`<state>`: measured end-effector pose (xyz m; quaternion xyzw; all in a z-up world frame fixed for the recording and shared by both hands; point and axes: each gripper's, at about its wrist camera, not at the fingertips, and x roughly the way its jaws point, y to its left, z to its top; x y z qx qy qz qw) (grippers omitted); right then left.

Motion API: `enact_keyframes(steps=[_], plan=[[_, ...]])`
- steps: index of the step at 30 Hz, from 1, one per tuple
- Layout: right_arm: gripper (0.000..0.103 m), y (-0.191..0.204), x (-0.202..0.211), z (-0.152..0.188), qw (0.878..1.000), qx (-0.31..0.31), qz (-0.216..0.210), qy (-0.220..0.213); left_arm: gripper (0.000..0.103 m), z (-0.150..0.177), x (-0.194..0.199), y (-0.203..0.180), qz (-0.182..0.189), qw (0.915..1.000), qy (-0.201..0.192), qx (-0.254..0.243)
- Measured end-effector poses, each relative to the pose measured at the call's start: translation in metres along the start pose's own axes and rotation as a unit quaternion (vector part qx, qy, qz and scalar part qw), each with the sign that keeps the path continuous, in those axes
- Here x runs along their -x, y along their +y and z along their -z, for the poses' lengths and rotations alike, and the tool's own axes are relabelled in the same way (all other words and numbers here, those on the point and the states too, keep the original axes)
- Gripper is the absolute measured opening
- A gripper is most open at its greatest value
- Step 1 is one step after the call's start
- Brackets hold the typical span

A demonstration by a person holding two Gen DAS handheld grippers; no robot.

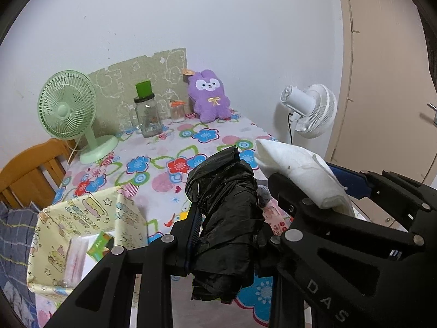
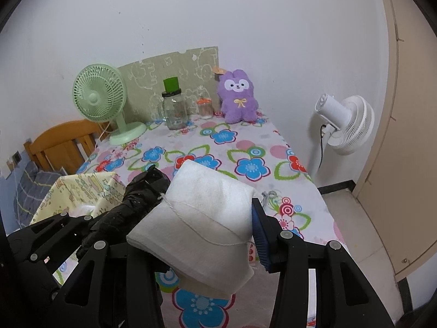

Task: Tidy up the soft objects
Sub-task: 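Lift the umbrella with the left tool while the right tool lifts the cloth pad toward the box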

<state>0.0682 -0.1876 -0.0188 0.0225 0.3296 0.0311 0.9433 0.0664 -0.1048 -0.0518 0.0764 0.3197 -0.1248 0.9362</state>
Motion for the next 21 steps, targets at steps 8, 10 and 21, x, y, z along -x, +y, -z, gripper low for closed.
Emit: enact_keyframes(steps=[8, 10, 21], plan=[[0.049, 0.013, 0.011, -0.012, 1.000, 0.011, -0.001, -0.012, 0.031, -0.008, 0.012, 0.011, -0.007, 0.9999, -0.010, 0.001], [0.049, 0.016, 0.011, -0.014, 1.000, 0.011, -0.002, -0.010, 0.031, -0.009, 0.013, 0.014, -0.010, 0.9999, -0.009, 0.002], [0.049, 0.043, 0.010, -0.030, 0.999, 0.027, -0.020, -0.017, 0.031, -0.014, 0.024, 0.042, -0.024, 0.9992, -0.024, 0.021]])
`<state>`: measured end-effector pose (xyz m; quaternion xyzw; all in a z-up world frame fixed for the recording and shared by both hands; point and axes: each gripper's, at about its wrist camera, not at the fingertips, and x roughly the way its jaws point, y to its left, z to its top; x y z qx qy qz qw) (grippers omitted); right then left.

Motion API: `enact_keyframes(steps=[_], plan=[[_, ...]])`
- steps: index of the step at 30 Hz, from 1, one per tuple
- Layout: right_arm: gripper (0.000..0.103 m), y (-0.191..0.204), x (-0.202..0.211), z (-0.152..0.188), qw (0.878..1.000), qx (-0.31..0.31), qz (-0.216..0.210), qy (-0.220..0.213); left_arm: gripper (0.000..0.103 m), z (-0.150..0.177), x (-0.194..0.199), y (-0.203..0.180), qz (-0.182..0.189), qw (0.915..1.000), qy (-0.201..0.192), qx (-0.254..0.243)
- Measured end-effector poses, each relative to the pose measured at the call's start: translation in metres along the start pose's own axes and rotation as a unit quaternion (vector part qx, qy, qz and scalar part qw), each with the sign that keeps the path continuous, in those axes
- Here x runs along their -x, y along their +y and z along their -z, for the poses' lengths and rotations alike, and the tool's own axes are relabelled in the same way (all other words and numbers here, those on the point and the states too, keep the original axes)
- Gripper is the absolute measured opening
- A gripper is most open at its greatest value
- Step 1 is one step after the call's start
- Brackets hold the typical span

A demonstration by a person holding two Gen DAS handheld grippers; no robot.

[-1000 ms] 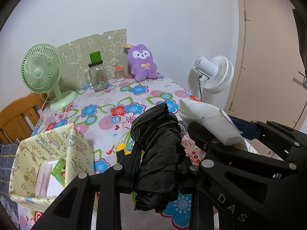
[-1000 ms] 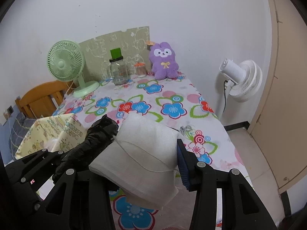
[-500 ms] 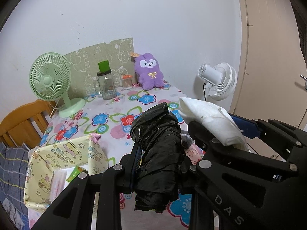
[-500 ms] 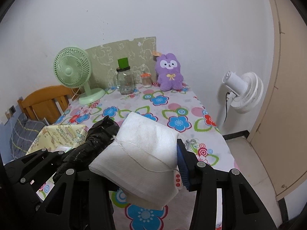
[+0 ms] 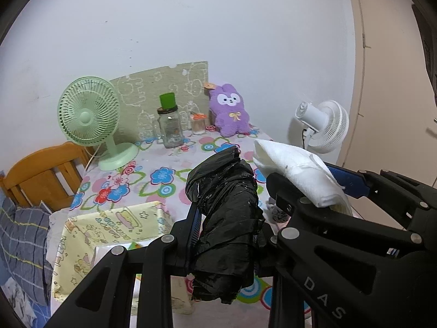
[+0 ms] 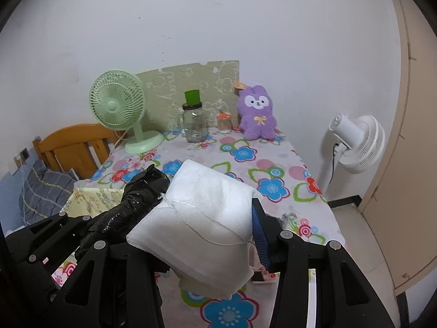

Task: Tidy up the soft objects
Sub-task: 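Lift the umbrella with the left tool while the right tool lifts the cloth pad toward the box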

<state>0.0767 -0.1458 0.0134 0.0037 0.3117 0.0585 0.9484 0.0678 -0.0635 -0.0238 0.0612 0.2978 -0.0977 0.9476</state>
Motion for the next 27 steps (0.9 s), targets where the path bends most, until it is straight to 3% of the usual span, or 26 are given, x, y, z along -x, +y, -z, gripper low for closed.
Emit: enact_keyframes(steps=[27], plan=[[0.049, 0.079, -0.034, -0.016, 0.998, 0.045, -0.051, 0.015, 0.031, 0.007, -0.008, 0.081, -0.041, 0.9983, 0.011, 0.041]])
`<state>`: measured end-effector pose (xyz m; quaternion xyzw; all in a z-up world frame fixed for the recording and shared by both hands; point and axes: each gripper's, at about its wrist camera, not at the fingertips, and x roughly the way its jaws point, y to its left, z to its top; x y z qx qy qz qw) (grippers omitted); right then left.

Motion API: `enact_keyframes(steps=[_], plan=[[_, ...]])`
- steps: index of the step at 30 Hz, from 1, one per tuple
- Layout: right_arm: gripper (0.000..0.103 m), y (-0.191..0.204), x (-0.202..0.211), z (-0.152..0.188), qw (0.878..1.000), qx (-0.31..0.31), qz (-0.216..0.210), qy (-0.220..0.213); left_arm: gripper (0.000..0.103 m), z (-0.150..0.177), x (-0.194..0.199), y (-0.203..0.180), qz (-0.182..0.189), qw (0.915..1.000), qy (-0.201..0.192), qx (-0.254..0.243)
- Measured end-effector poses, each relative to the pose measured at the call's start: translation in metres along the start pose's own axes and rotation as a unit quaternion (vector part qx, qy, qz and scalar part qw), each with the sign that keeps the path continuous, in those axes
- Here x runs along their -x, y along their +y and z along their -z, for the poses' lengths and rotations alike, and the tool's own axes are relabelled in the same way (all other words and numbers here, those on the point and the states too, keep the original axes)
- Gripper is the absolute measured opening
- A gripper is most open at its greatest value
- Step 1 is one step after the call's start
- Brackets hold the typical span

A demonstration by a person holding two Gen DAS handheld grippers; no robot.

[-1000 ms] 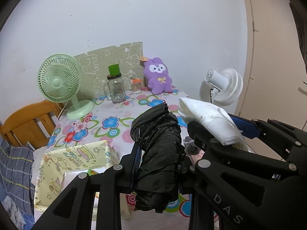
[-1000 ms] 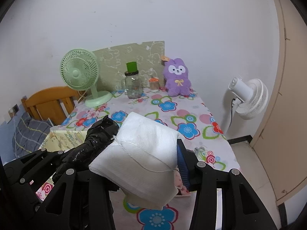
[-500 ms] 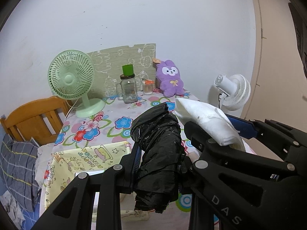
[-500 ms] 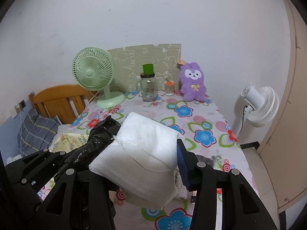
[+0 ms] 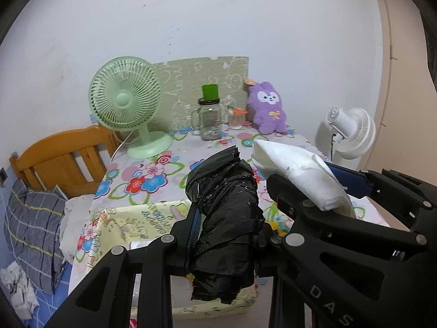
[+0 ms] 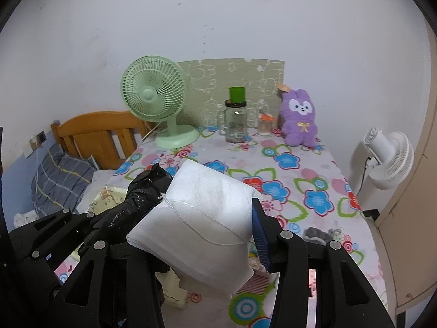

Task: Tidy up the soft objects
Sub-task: 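Lift the umbrella with the left tool while the right tool lifts the cloth pad toward the box, then lower the black umbrella into the box with the left tool while the right tool lowers the white pad in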

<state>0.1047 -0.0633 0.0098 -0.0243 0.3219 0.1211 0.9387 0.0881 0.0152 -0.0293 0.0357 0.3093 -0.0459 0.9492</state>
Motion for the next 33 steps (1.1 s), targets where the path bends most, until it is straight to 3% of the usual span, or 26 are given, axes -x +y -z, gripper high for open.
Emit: enact_keyframes(steps=[22, 33], plan=[[0.049, 0.050, -0.058, -0.003, 0.997, 0.023, -0.059, 0.050, 0.036, 0.023, -0.037, 0.062, -0.033, 0.9970, 0.053, 0.046], [0.051, 0.069, -0.086, 0.000, 0.993, 0.025, -0.087, 0.082, 0.069, 0.032, -0.050, 0.083, -0.044, 0.9942, 0.074, 0.064]])
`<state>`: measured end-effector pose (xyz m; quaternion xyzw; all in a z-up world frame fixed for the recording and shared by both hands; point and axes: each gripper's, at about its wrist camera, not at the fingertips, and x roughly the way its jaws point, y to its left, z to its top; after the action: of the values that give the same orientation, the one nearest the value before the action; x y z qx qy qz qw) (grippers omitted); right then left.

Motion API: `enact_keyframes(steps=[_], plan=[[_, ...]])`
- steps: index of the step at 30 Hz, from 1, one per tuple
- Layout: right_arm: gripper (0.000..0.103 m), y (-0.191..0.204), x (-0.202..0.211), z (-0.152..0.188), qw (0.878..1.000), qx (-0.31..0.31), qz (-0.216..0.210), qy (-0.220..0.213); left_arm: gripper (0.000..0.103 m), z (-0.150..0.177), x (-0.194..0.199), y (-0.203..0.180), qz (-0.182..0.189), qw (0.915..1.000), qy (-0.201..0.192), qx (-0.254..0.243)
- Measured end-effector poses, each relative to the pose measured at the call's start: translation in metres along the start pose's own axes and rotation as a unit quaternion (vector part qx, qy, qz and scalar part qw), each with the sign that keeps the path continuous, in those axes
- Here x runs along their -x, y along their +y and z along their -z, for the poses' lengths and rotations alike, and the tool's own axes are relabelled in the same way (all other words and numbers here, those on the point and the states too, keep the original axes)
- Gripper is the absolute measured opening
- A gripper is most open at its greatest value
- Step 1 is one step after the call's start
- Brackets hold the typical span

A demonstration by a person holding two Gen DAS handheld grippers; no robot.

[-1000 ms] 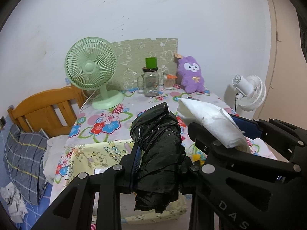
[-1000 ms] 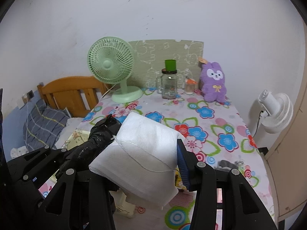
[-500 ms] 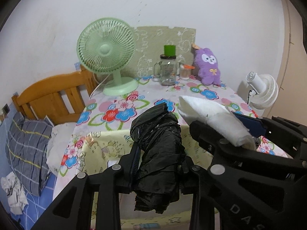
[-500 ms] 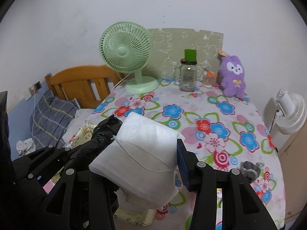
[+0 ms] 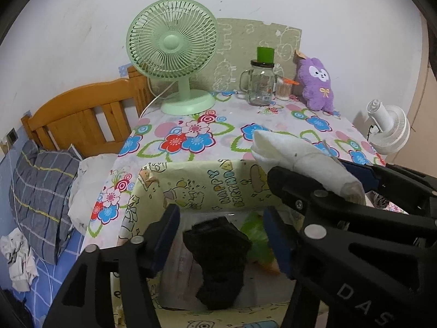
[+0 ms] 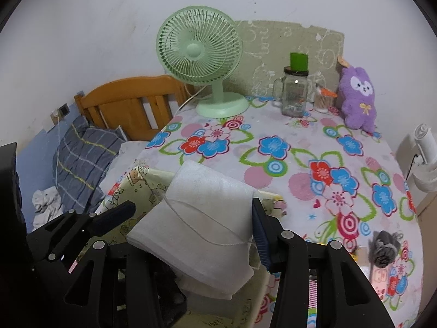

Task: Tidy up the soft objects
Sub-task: 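Lower the black umbrella into the box with the left tool while the right tool lowers the white pad in, then open both tools over the box and withdraw them toward the remaining items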

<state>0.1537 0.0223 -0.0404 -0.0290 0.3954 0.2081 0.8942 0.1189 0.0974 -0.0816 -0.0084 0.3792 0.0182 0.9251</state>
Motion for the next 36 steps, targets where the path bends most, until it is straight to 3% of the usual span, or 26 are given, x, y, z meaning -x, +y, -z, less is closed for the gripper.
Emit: enact_keyframes(steps=[6, 12, 36], plan=[[0.062, 0.002, -0.017, 0.002, 0.999, -0.006, -0.026, 0.030, 0.079, 0.003, -0.006, 0.007, -0.009, 0.9999, 0.009, 0.010], [0.076, 0.006, -0.024, 0.004, 0.999, 0.002, -0.030, 0.037, 0.084, 0.005, -0.006, 0.009, -0.015, 0.9998, 0.012, 0.006], [0.081, -0.018, 0.021, 0.010, 1.000, 0.001, 0.025, -0.006, 0.095, -0.004, 0.021, -0.029, 0.000, 0.9996, -0.024, -0.014]])
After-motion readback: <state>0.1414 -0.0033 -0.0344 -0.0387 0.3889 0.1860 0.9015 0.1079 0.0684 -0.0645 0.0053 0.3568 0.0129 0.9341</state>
